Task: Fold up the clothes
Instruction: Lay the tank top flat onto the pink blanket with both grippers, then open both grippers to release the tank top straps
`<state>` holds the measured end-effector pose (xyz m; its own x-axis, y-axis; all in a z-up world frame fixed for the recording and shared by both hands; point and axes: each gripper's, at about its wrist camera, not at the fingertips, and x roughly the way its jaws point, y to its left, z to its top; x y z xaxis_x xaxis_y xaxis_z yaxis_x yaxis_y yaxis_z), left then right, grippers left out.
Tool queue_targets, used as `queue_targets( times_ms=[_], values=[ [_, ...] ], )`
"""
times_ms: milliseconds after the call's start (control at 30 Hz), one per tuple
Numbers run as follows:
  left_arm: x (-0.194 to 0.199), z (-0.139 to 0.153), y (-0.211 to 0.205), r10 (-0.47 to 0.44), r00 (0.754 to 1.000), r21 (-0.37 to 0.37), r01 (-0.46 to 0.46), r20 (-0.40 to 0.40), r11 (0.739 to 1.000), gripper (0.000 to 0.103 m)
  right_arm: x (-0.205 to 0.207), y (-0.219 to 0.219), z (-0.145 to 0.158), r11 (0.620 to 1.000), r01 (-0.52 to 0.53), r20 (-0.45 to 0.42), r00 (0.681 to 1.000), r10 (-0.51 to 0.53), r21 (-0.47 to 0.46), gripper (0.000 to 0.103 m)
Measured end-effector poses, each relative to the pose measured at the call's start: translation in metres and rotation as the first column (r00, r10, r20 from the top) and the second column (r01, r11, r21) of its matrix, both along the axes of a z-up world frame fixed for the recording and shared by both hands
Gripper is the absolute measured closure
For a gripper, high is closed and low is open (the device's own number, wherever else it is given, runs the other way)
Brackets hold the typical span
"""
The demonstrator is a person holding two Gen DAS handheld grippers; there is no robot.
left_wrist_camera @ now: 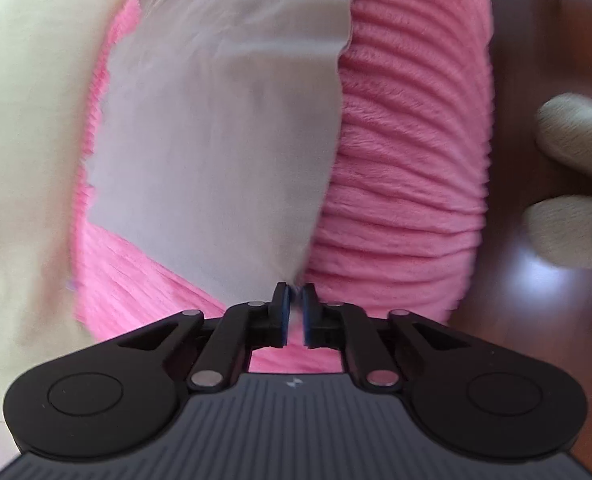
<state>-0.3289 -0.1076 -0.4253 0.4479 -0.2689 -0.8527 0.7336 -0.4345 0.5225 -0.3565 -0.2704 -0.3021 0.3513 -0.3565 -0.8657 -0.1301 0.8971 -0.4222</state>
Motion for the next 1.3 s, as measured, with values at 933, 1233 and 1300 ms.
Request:
queue_targets(
  times_ms=[933,1233,1300],
  values=[
    [0.321,0.083,-0.256,0.418,0.767,-0.305,-0.597,-0.487,0.742,0.066,0.277,-0.267,0.016,0.604,0.286,0.245,0.725,-0.644,0.744,0.095],
    [0.363,0.062,-0.250,0.446,0.667,-0.254,-0.684,-0.597,0.684,0.065,0.416,-0.305,-0.038,0.476,0.306,0.121,0.727,-0.676,0.824,0.090],
    [0.368,0.061,-0.251,0.437,0.644,-0.244,-0.696,-0.628,0.675,0.065,0.424,-0.308,-0.045,0.465,0.321,0.106,0.721,-0.685,0.825,0.086]
  ],
)
